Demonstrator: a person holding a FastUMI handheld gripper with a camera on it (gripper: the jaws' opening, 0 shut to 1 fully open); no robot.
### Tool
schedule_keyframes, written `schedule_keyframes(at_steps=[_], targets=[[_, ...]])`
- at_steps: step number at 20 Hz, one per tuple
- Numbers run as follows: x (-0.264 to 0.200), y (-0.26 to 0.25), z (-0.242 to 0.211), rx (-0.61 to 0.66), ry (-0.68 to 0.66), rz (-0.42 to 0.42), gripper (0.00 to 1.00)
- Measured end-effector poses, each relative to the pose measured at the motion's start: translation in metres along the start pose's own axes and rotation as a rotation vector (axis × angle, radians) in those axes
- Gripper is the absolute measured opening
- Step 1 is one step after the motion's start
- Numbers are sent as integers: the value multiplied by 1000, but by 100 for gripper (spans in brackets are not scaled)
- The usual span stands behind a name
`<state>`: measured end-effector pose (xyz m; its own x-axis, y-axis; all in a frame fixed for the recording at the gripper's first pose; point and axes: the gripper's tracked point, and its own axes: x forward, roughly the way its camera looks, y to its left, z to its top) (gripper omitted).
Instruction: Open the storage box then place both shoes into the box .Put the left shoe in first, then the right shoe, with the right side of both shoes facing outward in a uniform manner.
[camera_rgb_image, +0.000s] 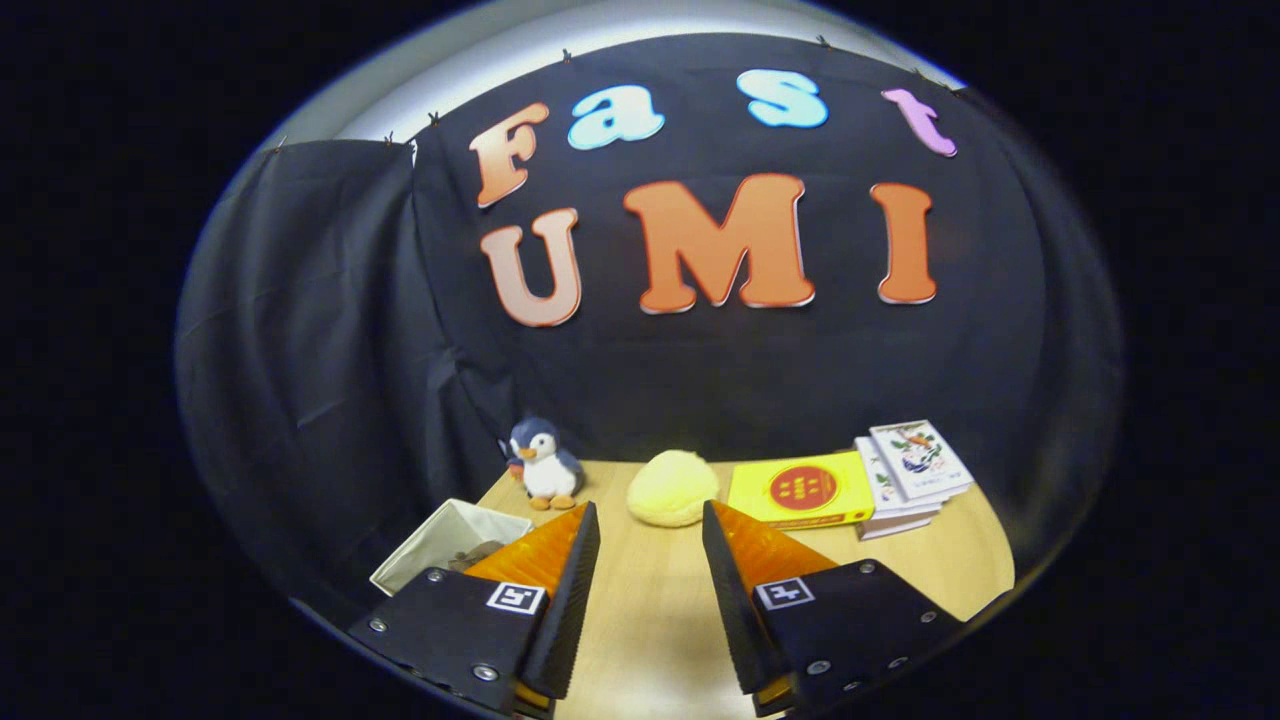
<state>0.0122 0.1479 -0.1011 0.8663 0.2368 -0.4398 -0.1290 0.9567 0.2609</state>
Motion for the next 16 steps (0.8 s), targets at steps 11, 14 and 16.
schedule_keyframes(at_steps=[11, 14, 16], targets=[[-84, -92, 98, -60, -331, -141, 93], [-91, -100, 109, -72, -398, -158, 96], [-93, -102, 115, -78, -426, -163, 97]])
